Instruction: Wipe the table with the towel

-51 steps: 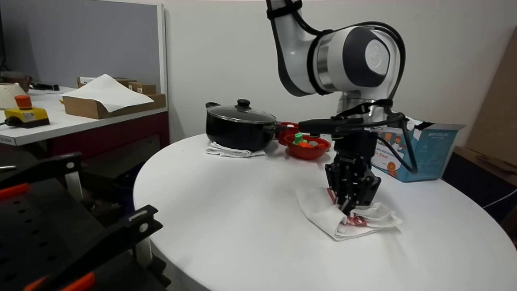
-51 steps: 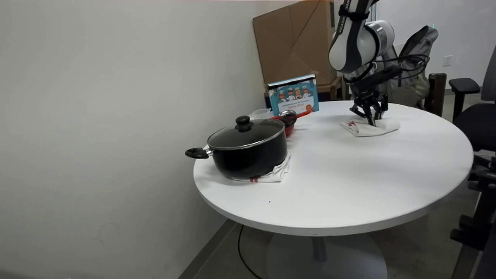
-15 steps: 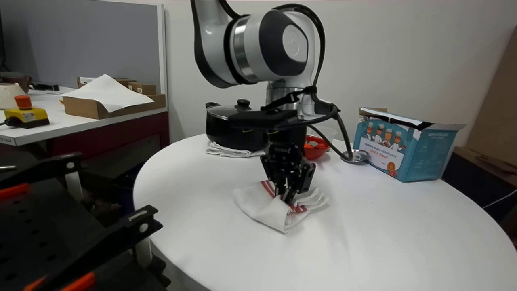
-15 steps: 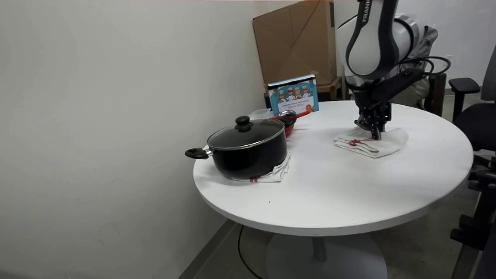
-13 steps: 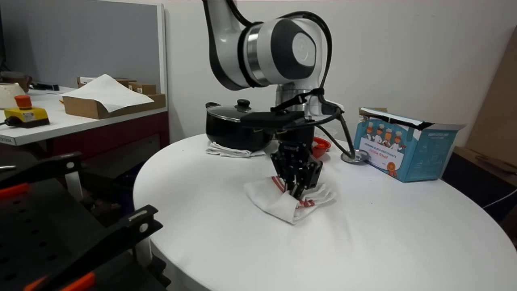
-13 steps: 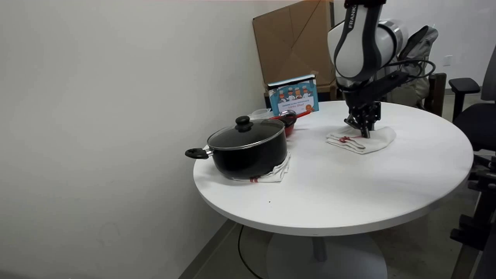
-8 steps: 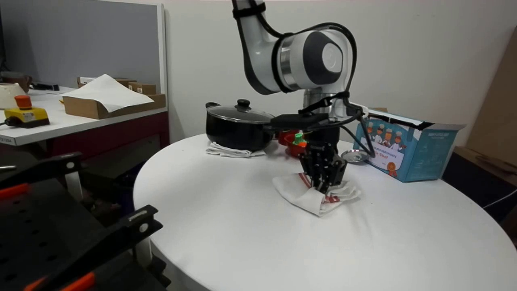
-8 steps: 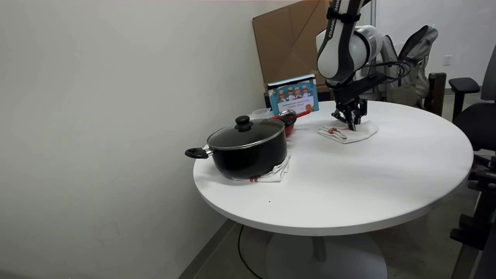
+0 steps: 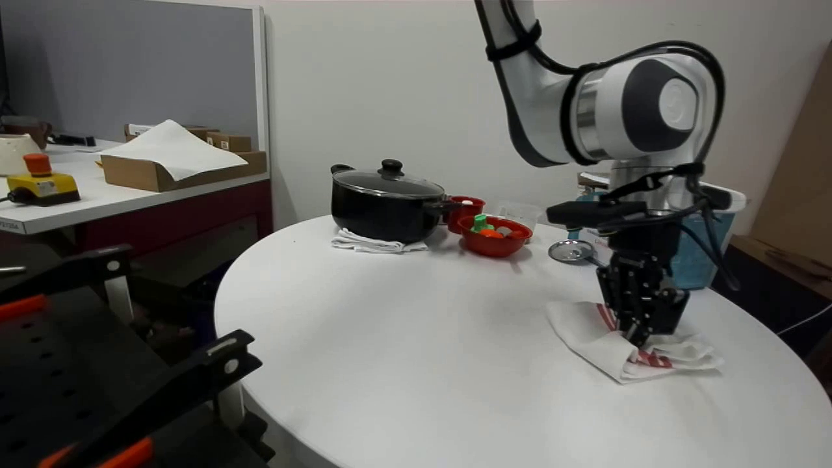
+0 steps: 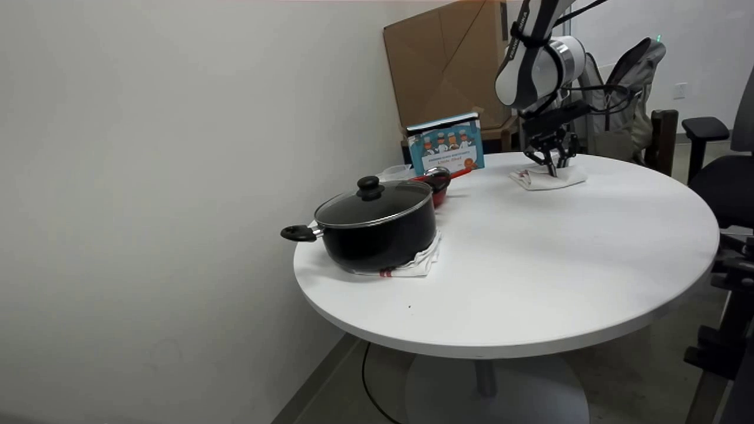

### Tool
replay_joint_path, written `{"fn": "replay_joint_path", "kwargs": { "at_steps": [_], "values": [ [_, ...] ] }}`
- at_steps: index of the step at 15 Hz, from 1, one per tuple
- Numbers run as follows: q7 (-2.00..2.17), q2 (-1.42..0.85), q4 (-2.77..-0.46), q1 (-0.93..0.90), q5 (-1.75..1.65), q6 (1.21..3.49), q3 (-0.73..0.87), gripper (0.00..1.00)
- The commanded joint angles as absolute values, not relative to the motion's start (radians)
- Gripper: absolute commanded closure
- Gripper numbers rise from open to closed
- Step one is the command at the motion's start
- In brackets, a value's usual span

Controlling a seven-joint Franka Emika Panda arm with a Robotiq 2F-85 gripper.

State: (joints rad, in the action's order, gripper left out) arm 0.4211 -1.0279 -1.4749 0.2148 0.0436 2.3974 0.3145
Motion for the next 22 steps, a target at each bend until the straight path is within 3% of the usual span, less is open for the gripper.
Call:
{"fn": "replay_joint_path", "kwargs": {
  "at_steps": [1,8,11,22],
  "values": [
    [0.499,-1.159,-1.237,0.319,0.098,2.272,0.341,0.93],
    [0.551,-1.326,-0.919,0.446,0.086,2.085,0.325,0.93],
    [0.511,-1.316,-0.937,0.401,0.063,2.079,0.303,0.93],
    [0.209,-1.045,-1.491,0.188,-0.128,2.3,0.27,0.93]
  ]
}}
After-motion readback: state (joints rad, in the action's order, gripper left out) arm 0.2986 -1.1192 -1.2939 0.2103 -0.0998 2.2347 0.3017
